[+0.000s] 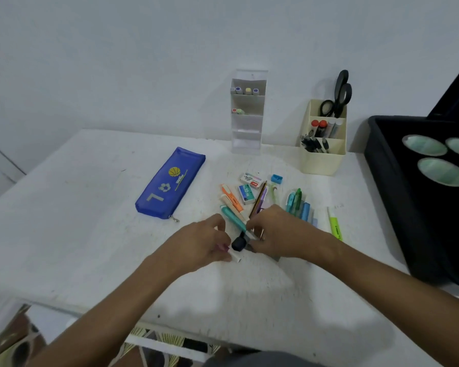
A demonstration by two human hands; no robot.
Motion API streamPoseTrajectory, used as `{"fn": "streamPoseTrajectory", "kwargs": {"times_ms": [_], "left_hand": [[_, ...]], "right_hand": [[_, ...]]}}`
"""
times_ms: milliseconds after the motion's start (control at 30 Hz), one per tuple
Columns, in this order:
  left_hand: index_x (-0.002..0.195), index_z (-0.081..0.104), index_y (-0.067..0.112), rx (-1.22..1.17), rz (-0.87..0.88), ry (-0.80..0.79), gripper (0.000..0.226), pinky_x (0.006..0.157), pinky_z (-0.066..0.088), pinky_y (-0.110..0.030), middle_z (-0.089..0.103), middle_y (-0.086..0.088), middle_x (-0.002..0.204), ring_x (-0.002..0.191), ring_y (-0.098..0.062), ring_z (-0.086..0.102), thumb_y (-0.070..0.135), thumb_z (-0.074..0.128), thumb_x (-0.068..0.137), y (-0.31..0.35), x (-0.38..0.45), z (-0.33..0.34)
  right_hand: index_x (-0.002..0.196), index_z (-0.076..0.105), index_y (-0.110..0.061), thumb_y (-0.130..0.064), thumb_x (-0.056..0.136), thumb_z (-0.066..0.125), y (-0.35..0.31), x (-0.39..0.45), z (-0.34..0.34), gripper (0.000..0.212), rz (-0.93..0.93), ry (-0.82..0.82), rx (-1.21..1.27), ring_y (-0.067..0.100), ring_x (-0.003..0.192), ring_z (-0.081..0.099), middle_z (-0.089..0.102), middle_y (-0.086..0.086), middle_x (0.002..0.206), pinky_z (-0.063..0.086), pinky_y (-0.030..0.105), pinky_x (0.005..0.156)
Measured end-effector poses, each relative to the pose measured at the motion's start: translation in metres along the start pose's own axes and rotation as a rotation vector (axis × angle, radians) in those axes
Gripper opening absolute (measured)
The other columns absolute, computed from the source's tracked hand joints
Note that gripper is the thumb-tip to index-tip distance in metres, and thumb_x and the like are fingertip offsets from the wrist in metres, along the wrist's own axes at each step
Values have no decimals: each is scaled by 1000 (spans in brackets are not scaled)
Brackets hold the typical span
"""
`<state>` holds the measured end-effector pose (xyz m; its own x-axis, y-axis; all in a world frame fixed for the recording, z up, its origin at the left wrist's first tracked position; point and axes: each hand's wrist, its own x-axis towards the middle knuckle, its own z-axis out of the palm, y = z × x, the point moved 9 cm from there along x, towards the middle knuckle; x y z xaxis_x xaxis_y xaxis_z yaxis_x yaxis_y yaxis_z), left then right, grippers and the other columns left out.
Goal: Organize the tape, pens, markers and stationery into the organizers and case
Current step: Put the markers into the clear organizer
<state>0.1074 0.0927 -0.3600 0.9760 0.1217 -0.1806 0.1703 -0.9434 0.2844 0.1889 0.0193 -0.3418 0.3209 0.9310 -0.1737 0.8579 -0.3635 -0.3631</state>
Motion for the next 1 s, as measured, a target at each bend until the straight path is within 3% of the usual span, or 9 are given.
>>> {"fn": "streamPoseTrajectory", "kwargs": {"times_ms": [133, 233, 300, 367, 433, 533, 600, 767, 1000], "left_hand": [[109, 61, 17, 179, 63, 91, 22, 78, 52, -35, 59, 2, 110, 93, -18, 61, 32, 53, 96, -4, 5, -19], [123, 51, 19, 315, 53, 177, 26, 71, 53, -38, 61, 2, 109, 89, -19, 61, 30, 43, 101, -10, 15, -43], [139, 39, 26, 292, 23, 274, 38, 70, 54, -39, 62, 3, 111, 85, -21, 63, 29, 41, 101, -13, 22, -70], [146, 33, 32, 173, 11, 408, 46, 74, 54, -39, 61, 2, 108, 84, -21, 63, 26, 42, 101, -15, 28, -107], [141, 44, 30, -67, 62, 614, 44, 78, 53, -32, 63, 3, 100, 81, -17, 65, 21, 50, 99, -15, 29, -149], [117, 63, 28, -462, 90, 869, 27, 72, 54, -25, 64, 5, 90, 72, -16, 68, 18, 64, 91, -25, 32, -198], [97, 62, 27, -526, 58, 968, 14, 61, 52, -25, 63, 8, 81, 66, -19, 67, 21, 70, 87, -27, 40, -217], [86, 57, 19, -448, 12, 987, 19, 59, 49, -37, 60, 8, 72, 59, -25, 60, 32, 71, 84, -17, 73, -234], [90, 55, 17, -268, -130, 927, 21, 56, 41, -31, 60, 12, 75, 60, -16, 52, 37, 61, 90, -16, 123, -225]], "right_hand": [[127, 61, -15, -23, 91, 57, 11, 0, -29, 37, 78, 158, 215, 5, 71, 59, 67, 2, 107, 45, 7, 60], [116, 69, -15, -15, 91, 53, 21, 3, -57, 29, 121, 280, 305, 3, 48, 50, 65, 0, 95, 38, 8, 43], [106, 74, -14, -14, 89, 55, 32, 5, -74, 25, 172, 339, 398, 6, 46, 51, 69, 0, 82, 43, 14, 42], [101, 74, -11, -11, 89, 55, 44, 6, -95, 23, 224, 414, 551, 11, 52, 58, 71, 0, 75, 53, 21, 48], [105, 72, -7, -9, 90, 56, 54, 5, -115, 22, 255, 488, 709, 12, 57, 62, 73, 4, 77, 57, 22, 54], [108, 69, -3, -13, 92, 61, 62, 5, -143, 21, 237, 574, 894, 12, 62, 62, 73, 10, 83, 58, 22, 58], [107, 70, -4, -15, 91, 63, 65, 5, -160, 21, 221, 634, 927, 12, 63, 62, 73, 10, 84, 59, 22, 59], [93, 72, -16, -12, 90, 63, 69, 14, -182, 9, 220, 763, 932, 12, 59, 61, 72, 10, 82, 61, 27, 63], [99, 74, -5, -16, 91, 61, 78, 47, -178, 18, 296, 819, 823, 18, 58, 65, 71, 6, 75, 61, 42, 71]]}}
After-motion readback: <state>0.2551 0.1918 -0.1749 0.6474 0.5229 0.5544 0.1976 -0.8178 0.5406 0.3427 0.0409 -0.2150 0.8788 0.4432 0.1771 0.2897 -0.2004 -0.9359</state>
